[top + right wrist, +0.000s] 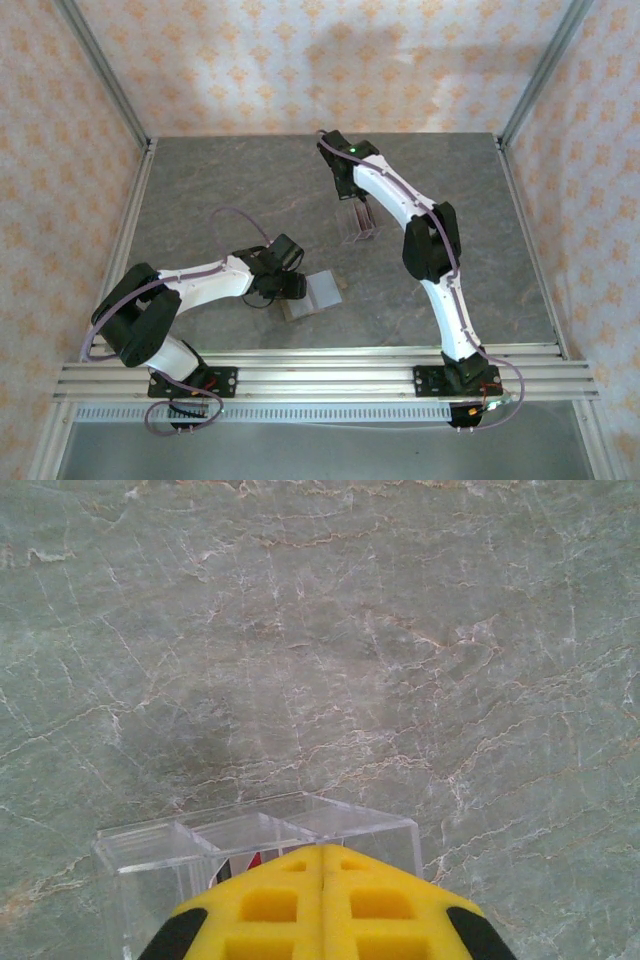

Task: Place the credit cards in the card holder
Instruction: Pick up the credit card from the storage box.

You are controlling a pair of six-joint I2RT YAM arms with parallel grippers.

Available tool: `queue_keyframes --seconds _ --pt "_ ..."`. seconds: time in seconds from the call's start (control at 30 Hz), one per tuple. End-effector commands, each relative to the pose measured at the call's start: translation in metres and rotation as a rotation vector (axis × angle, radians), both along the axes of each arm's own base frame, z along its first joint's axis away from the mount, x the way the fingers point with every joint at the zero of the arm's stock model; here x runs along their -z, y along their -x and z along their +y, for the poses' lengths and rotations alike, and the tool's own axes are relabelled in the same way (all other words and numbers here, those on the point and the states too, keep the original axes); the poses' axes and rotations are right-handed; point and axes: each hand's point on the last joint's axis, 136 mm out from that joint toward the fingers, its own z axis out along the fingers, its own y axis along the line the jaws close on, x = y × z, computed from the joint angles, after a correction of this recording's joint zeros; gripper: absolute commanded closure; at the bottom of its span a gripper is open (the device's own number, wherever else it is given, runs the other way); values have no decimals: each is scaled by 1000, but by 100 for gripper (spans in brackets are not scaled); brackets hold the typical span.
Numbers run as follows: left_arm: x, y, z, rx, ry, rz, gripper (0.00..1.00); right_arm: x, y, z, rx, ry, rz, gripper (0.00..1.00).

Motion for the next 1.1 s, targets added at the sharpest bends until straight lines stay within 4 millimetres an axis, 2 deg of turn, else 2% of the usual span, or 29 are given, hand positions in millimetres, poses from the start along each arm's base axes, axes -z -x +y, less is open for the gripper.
queue_keyframes --seconds 0.0,0.4,0.57,0.73,0.93,1.07 --pt "-5 -9 -3 -2 8 -22 47 -44 5 1 -18 -17 -61 100" --pt "-5 -9 -3 1 7 -23 46 -66 13 6 -36 -44 -85 100" --pt "-7 -9 -4 3 12 -26 46 -79 22 14 -57 -68 -100 100" --pt "-15 -9 -5 9 38 -48 46 -90 45 40 -121 -163 -102 100" --pt "-39 -10 2 -1 62 -137 45 -79 84 75 -197 -305 -55 100" --pt "-39 -11 11 -23 24 -145 46 -70 107 95 -226 -407 -27 100"
